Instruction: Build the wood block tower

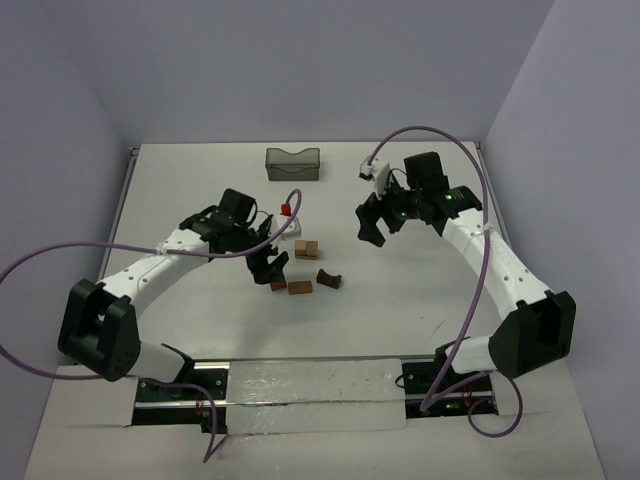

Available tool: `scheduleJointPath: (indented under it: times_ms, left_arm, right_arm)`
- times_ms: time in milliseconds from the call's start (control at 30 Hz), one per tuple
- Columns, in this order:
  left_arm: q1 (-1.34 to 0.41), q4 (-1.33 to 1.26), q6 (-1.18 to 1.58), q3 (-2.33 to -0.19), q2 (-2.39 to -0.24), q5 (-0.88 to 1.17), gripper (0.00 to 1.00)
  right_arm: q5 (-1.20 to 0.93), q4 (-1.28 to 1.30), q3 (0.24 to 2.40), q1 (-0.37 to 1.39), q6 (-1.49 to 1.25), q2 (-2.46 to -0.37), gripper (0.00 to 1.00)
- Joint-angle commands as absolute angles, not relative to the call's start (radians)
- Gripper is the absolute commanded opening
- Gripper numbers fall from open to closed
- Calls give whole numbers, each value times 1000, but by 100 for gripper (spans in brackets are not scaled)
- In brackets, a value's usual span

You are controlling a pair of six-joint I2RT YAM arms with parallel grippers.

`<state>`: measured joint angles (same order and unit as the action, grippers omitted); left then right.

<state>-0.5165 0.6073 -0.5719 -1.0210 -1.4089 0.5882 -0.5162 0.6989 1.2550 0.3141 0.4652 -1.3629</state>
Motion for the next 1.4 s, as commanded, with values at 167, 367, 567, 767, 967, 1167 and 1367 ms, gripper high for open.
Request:
scheduleJointPath:
  times_ms: [167, 367, 567, 767, 967, 1167, 1367]
  left_arm:
    - [-625, 485, -583, -1059, -1597, 522, 80]
    - [-643, 443, -616, -1064, -1680, 514, 77]
    - [-679, 402, -626, -1045, -1719, 467, 74]
    - [-709, 363, -621, -1018, -1745, 419, 67]
    - [-713, 316, -604, -1006, -1770, 381, 59]
    - [-715, 316, -615, -993, -1762, 372, 44]
    - [-715, 369, -661, -982, -1711, 372, 30]
  right_arm:
    - [-569, 628, 1143, 217, 376, -1219, 100]
    - [-591, 619, 1123, 187, 359, -1202, 100]
    - [-588, 612, 1111, 183, 365, -1212, 100]
    - [-586, 601, 1110, 180, 367, -1230, 100]
    - [-587, 586, 1094, 181, 361, -1233, 100]
    - [-585, 575, 1086, 181, 357, -1229, 100]
    - [-592, 560, 1076, 181, 350, -1226, 100]
